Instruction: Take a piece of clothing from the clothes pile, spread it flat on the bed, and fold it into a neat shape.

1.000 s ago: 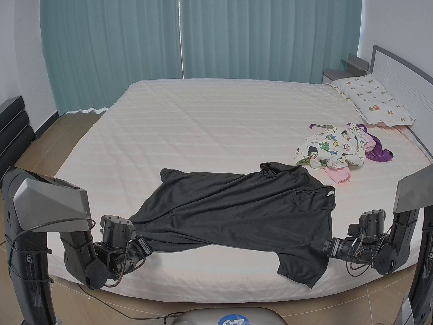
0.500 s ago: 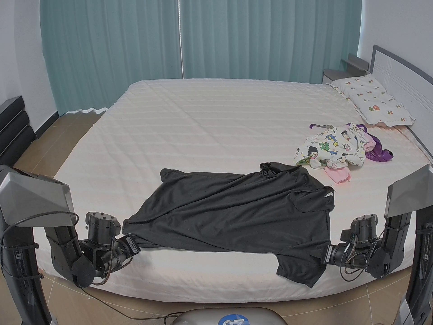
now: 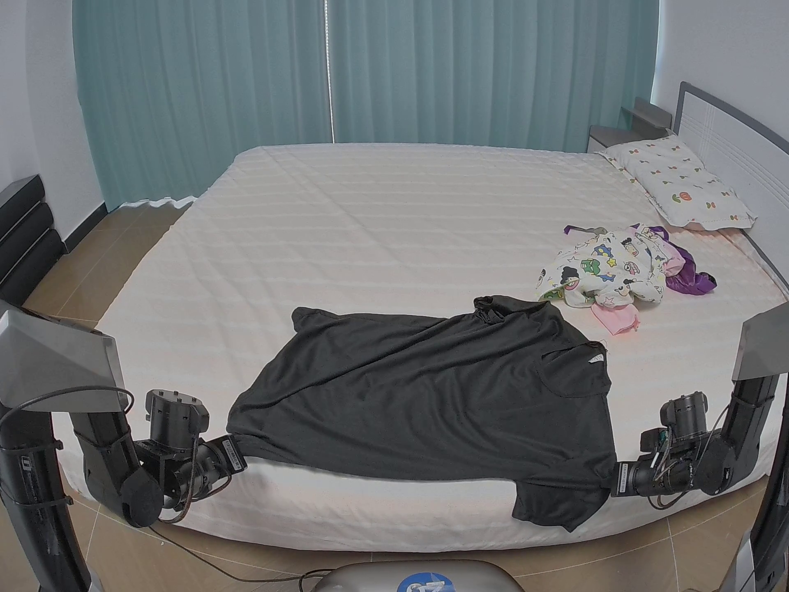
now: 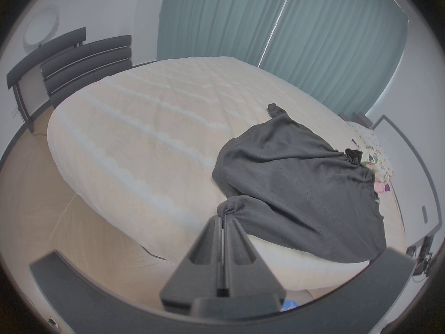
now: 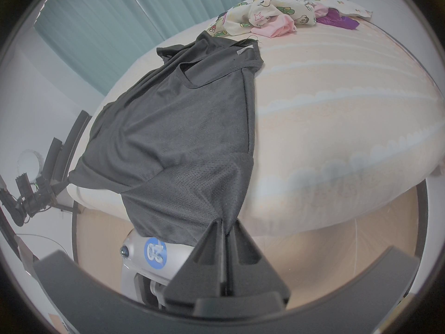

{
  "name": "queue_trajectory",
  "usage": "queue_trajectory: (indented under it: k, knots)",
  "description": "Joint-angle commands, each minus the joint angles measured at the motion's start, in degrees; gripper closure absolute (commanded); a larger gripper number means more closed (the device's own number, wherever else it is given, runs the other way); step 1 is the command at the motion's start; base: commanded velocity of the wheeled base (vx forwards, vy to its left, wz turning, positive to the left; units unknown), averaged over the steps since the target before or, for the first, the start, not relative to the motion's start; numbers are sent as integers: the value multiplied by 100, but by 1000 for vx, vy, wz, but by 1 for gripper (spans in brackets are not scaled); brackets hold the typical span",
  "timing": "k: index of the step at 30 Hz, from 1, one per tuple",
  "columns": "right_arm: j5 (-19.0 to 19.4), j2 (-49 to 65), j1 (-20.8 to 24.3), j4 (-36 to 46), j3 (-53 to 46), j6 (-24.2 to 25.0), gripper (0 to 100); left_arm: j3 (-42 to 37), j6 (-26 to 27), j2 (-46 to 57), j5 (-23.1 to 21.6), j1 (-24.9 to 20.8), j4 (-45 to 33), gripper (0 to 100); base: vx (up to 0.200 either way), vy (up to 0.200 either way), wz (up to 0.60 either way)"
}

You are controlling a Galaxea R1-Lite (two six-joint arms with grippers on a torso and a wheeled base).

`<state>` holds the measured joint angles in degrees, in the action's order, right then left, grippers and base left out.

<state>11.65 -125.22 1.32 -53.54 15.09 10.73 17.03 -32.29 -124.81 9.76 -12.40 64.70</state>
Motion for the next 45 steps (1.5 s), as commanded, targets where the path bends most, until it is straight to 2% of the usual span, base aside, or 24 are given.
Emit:
queue_trajectory:
  k: [1, 3, 7, 19, 20, 25, 30, 31, 34, 37, 42, 45]
  knots:
    - [-32, 270, -404, 169, 90, -519, 100, -174, 144, 0, 8, -8, -27, 100, 0, 0, 0]
    - [-76, 174, -518, 177, 99, -721, 100, -323, 329, -17, 8, -43, -10, 100, 0, 0, 0]
    - [-251, 103, -554, 133, 126, -748, 100, -499, 645, -202, -1, -105, 17, 100, 0, 0, 0]
    - [-480, 24, -518, 125, 231, -756, 100, -613, 645, -597, -10, -492, 34, 100, 0, 0, 0]
    - [-480, 15, -518, 125, 240, -756, 0, -613, 645, -606, -10, -492, 43, 0, 0, 0, 0]
    - [-462, 77, -457, 89, 249, -712, 0, -657, 584, -571, -36, -509, 456, 0, 0, 0, 0]
    - [-445, 226, -474, -86, 442, -458, 0, -587, 461, -334, -36, -421, 702, 0, 0, 0, 0]
    - [-454, 376, -448, -139, 539, -167, 0, -560, 417, -123, -45, -316, 711, 0, 0, 0, 0]
    - [-454, 648, -281, -130, 662, 219, 0, -534, 408, 264, -133, -166, 711, 0, 0, 0, 0]
    - [-480, 859, -35, -139, 873, 878, 0, -508, 399, 730, -361, 44, 694, 0, 0, 0, 0]
    - [-480, 894, 44, -139, 1057, 1458, 0, -393, 399, 888, -423, 291, 685, 0, 0, 0, 0]
    - [-480, 850, 123, -139, 1057, 1520, 0, -367, 399, 853, -423, 291, 694, 0, 0, 0, 0]
